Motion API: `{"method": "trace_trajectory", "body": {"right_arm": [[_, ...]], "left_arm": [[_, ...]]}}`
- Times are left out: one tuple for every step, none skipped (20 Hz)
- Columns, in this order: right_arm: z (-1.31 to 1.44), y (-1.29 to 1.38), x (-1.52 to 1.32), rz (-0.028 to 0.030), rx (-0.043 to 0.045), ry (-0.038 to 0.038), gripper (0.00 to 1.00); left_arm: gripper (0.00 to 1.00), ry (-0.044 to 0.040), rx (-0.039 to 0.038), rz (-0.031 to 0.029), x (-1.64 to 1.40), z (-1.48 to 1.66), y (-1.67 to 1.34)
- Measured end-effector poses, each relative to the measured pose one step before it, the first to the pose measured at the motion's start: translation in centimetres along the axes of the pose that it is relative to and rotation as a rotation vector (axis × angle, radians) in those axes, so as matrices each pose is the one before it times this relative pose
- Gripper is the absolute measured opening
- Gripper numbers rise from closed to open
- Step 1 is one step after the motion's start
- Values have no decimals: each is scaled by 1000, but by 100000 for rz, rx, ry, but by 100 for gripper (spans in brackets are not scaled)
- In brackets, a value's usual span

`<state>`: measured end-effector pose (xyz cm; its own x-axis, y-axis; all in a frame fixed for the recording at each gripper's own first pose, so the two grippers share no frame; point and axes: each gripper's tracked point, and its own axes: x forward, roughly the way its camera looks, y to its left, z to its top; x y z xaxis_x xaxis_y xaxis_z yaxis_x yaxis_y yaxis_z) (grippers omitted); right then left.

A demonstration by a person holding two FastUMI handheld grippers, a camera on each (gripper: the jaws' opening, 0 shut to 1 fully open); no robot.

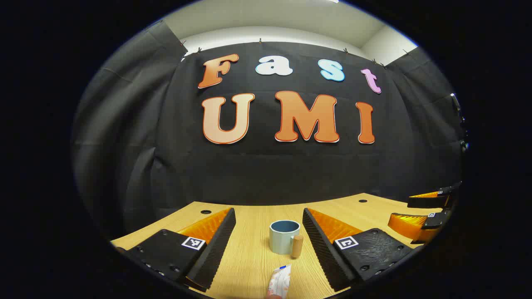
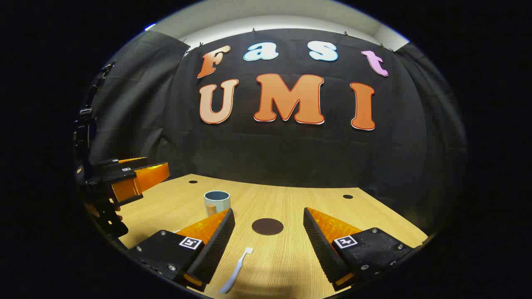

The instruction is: Put the toothbrush and toothpaste on the desktop into the cup, then pick up the cup and place it on the coaster on the desktop.

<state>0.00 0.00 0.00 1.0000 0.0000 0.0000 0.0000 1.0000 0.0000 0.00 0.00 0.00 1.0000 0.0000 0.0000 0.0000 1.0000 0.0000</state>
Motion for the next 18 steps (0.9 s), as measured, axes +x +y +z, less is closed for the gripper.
{"method": "trace_trajectory", "body": {"right_arm": [[17, -51, -28, 234, 347, -229, 99], [-62, 13, 14, 203, 429, 103, 99], [-58, 19, -47, 439, 226, 154, 99], [-204, 1, 21, 196, -60, 439, 100], [-61, 94, -86, 580, -453, 5, 99], [-81, -43, 1, -93, -323, 82, 100], [-77, -24, -55, 185, -65, 41, 99], [5, 51, 24, 278, 168, 242, 99], [-24, 41, 0, 387, 283, 154, 99], [-48, 146, 45, 300, 355, 171, 100], [82, 74, 0, 437, 362, 376, 100], [-163, 188, -21, 1075, 320, 493, 99], [-167, 69, 48, 471, 244, 693, 99], [16, -15, -13, -90, 20, 275, 99], [80, -104, -78, -672, -67, -80, 99], [20, -6, -59, -206, -48, -222, 100], [-31, 44, 5, 65, 79, 110, 99], [-38, 215, 127, 669, 116, 339, 99]], "left_arm": [[97, 426, 76, 404, -53, -122, 121], [97, 375, 251, 429, -146, -225, 49], [97, 499, 272, 372, 18, -1, 34], [97, 716, 257, 255, -4, -180, -50], [97, 241, 102, -53, -18, -67, -16], [97, -14, 154, -105, -212, -22, -171], [97, -83, 246, 56, -9, 146, -94], [97, 108, 349, 81, -122, -51, 22], [97, 96, 396, 102, -12, 113, -47], [97, 429, 319, 105, -35, -103, 29], [97, 831, 337, 152, 82, -111, 55], [100, 95, 140, -176, 39, 23, -150], [100, -188, 52, -487, 18, 123, -195], [100, -93, -24, -194, -121, -51, 8], [97, 98, -88, -132, 109, 31, 46], [97, 230, -83, -85, 124, -123, -48], [97, 293, 61, -139, 43, -48, -16], [97, 637, 182, -68, -38, -123, 108]]}}
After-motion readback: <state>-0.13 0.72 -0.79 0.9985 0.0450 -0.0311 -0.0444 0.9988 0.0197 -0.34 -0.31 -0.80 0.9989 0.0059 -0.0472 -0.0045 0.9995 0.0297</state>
